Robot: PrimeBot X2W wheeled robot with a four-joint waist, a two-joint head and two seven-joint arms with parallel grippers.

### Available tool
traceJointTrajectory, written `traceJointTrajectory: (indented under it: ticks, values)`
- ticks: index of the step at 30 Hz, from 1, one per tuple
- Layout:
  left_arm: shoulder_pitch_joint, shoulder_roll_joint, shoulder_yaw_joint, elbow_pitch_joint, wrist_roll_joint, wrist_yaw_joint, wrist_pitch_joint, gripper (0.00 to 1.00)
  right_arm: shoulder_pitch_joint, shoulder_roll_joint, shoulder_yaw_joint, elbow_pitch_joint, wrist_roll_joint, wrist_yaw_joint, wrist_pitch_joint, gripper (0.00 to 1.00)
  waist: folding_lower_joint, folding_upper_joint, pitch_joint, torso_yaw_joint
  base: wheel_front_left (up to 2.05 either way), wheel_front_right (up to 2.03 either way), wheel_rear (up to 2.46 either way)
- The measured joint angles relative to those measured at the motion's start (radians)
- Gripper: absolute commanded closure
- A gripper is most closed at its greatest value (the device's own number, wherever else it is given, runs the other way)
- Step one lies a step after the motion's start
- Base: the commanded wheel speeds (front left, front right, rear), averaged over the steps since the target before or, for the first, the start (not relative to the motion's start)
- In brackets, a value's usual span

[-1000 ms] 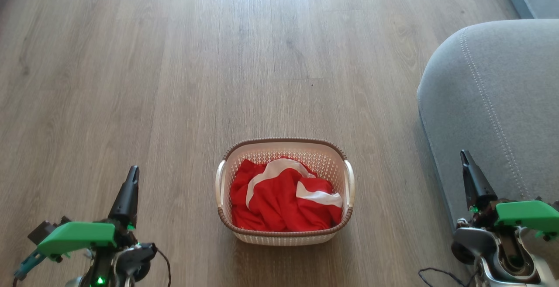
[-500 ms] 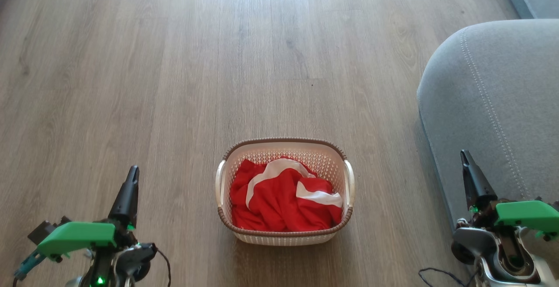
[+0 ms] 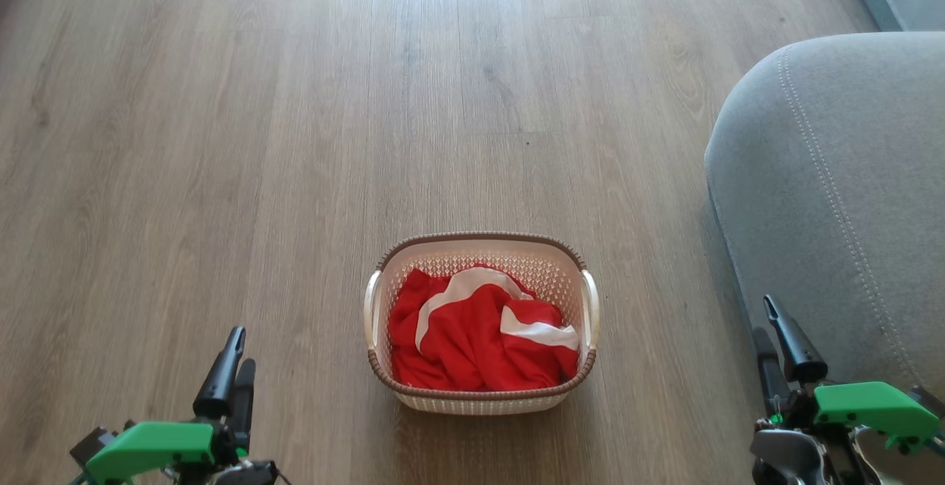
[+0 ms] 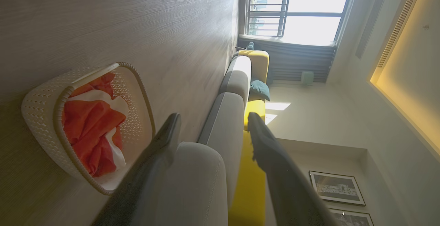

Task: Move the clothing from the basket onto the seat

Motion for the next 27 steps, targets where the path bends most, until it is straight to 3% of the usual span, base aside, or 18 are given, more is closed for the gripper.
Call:
traceJointTrajectory:
  ticks: [13,27]
  values:
    - [-0.031,0.006,-0.015,0.001,0.087,0.000,-0.034,0.00,-0.043,-0.013,0.043,0.002,-0.070,0.000,-0.044,0.00,0.0000,0.0000,0.005,0.000,0.00,0.00,0.00]
    - [-0.062,0.010,-0.029,0.002,0.283,-0.001,-0.074,0.00,-0.082,-0.030,0.062,0.013,-0.241,0.000,-0.081,0.00,0.0000,0.0000,0.010,-0.001,0.00,0.00,0.00]
